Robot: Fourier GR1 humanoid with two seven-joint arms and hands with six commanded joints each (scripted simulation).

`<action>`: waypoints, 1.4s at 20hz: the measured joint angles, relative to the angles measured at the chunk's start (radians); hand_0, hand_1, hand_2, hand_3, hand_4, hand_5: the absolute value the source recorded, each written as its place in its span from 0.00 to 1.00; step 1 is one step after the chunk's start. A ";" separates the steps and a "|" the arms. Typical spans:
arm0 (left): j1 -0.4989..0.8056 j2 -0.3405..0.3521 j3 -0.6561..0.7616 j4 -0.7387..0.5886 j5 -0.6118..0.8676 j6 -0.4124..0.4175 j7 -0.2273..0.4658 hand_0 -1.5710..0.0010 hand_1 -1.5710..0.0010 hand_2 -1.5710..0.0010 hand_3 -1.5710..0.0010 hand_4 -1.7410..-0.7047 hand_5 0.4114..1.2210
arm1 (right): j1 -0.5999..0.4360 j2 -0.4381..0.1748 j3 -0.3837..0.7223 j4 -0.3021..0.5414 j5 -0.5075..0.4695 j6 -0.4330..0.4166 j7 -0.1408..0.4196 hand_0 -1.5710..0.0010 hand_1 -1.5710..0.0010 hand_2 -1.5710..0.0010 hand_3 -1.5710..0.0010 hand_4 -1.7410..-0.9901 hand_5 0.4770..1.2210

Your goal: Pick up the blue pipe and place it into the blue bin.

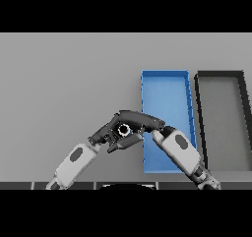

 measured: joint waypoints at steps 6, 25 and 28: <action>-0.026 0.024 -0.017 0.011 -0.011 0.020 -0.027 0.09 0.22 0.14 0.66 0.10 1.00 | 0.008 0.016 -0.014 -0.011 0.033 0.036 0.006 0.02 0.02 0.02 0.03 0.35 0.93; -0.025 0.066 0.008 0.033 -0.081 -0.033 0.075 0.98 0.99 0.99 0.99 0.85 0.25 | 0.070 0.139 -0.071 -0.046 0.109 0.096 0.008 0.00 0.00 0.00 0.00 0.33 1.00; -0.010 0.052 0.002 0.019 -0.075 -0.010 0.126 0.99 0.99 0.99 1.00 0.83 0.22 | 0.062 0.161 -0.098 -0.047 0.054 0.087 0.062 0.00 0.00 0.00 0.00 0.33 1.00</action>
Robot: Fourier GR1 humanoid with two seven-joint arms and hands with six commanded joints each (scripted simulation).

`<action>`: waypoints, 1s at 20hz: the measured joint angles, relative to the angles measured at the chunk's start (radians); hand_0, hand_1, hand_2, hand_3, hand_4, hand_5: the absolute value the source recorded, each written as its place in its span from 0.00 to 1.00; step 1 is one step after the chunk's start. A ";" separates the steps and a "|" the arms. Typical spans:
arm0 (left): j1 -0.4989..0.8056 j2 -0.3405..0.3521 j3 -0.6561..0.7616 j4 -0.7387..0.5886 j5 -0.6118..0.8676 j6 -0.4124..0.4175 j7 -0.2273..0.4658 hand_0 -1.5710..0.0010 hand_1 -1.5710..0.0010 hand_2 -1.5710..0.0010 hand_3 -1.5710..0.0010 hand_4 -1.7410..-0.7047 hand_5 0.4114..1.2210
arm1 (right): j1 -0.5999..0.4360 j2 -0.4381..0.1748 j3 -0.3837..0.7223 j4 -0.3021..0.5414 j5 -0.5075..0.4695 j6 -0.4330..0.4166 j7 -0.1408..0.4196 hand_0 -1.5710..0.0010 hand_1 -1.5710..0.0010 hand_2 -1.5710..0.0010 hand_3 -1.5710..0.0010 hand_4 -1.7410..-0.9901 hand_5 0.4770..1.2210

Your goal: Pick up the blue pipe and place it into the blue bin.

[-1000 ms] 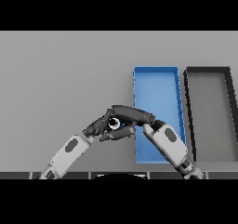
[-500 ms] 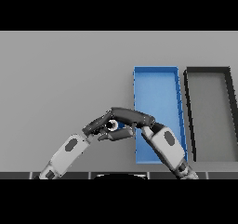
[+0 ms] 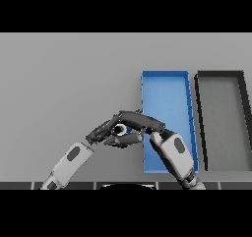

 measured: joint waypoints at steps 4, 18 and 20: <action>0.020 -0.002 -0.023 -0.011 -0.023 0.007 0.005 1.00 1.00 1.00 1.00 0.84 0.15 | -0.052 0.024 -0.060 -0.013 -0.281 -0.078 0.154 0.00 0.00 0.00 0.00 0.33 1.00; 0.031 0.035 -0.014 -0.047 0.000 -0.016 0.025 1.00 1.00 1.00 1.00 0.86 0.09 | -0.558 -0.221 -0.305 0.197 -0.390 -0.348 0.100 0.00 0.00 0.00 0.00 0.32 1.00; 0.027 0.033 -0.013 -0.046 -0.013 -0.003 0.034 1.00 1.00 1.00 1.00 0.87 0.08 | -0.562 -0.249 -0.336 0.264 -0.329 -0.357 0.102 0.00 0.00 0.00 0.00 0.32 1.00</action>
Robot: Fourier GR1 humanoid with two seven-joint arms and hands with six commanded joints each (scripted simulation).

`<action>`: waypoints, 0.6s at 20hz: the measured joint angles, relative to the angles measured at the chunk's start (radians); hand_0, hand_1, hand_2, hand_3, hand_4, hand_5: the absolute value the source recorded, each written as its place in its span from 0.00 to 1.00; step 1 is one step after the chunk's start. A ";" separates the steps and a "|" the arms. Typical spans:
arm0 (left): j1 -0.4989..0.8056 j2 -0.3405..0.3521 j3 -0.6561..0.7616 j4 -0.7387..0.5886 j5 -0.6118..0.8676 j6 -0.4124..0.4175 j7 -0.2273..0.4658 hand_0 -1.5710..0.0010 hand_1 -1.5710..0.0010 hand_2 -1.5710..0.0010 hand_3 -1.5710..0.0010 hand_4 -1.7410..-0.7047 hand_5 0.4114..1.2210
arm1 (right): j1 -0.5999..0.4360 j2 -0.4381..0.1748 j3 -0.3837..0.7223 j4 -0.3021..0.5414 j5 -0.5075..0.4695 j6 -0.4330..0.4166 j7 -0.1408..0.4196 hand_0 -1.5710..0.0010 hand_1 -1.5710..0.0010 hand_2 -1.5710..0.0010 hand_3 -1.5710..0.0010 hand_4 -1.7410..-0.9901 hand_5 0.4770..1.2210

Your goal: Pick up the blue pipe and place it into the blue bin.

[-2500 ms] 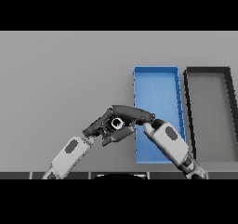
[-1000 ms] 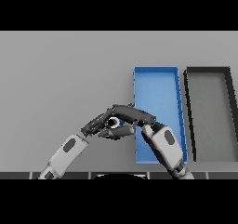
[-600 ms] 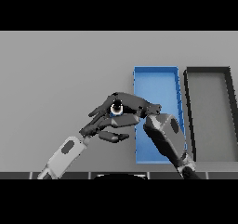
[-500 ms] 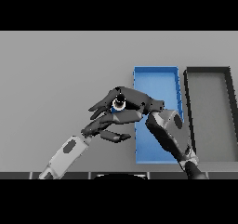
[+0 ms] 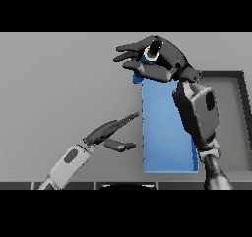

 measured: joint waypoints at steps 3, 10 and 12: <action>0.008 0.010 0.001 -0.004 -0.019 0.013 -0.005 1.00 1.00 1.00 1.00 0.88 0.07 | 0.037 -0.044 -0.068 0.113 0.052 0.013 0.007 0.00 0.00 0.00 0.00 0.32 1.00; -0.008 0.012 0.012 0.003 -0.007 0.006 0.018 1.00 1.00 1.00 1.00 0.88 0.06 | 0.238 -0.060 -0.142 0.199 0.144 0.001 0.063 0.00 0.00 0.00 0.00 0.32 1.00; 0.007 0.019 0.006 -0.015 -0.014 0.009 0.001 1.00 1.00 1.00 1.00 0.88 0.07 | 0.318 -0.049 -0.146 0.186 0.178 -0.024 0.092 0.00 0.00 0.00 0.00 0.32 1.00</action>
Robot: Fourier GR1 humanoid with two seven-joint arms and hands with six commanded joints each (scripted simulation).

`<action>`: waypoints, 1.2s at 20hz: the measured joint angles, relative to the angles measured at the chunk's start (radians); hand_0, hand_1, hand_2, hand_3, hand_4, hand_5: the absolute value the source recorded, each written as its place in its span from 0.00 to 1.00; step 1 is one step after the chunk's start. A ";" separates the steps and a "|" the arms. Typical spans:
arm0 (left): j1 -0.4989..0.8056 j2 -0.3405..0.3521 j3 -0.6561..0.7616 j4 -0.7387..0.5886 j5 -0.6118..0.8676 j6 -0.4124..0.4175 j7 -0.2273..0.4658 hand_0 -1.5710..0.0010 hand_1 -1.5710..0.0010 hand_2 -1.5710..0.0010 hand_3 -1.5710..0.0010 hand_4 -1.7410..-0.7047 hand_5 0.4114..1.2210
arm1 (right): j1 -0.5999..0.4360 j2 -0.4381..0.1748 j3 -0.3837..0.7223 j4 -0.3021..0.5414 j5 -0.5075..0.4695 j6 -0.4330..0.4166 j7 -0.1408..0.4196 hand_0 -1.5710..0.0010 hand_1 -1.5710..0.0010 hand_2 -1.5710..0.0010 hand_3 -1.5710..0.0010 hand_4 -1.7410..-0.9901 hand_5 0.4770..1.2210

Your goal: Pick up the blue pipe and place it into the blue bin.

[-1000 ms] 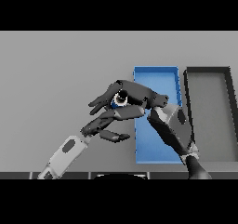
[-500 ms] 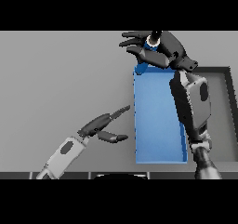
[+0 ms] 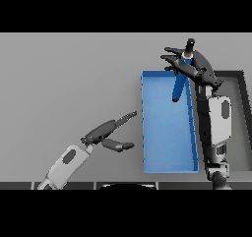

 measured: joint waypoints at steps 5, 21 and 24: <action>0.014 0.003 -0.003 -0.002 -0.005 0.003 -0.005 1.00 1.00 1.00 1.00 0.88 0.07 | 0.135 -0.088 0.127 0.042 -0.004 -0.140 0.000 0.00 0.00 0.00 0.31 0.21 1.00; 0.010 -0.002 -0.009 -0.017 -0.001 0.007 0.023 1.00 1.00 1.00 1.00 0.88 0.08 | 0.102 -0.487 0.850 0.052 -0.442 -0.369 0.000 0.87 0.88 0.89 0.93 0.72 0.66; 0.018 0.003 -0.010 -0.019 -0.005 0.008 0.007 1.00 1.00 1.00 1.00 0.88 0.07 | 0.088 -0.512 0.885 0.038 -0.421 -0.350 0.000 0.92 0.94 0.94 0.96 0.74 0.54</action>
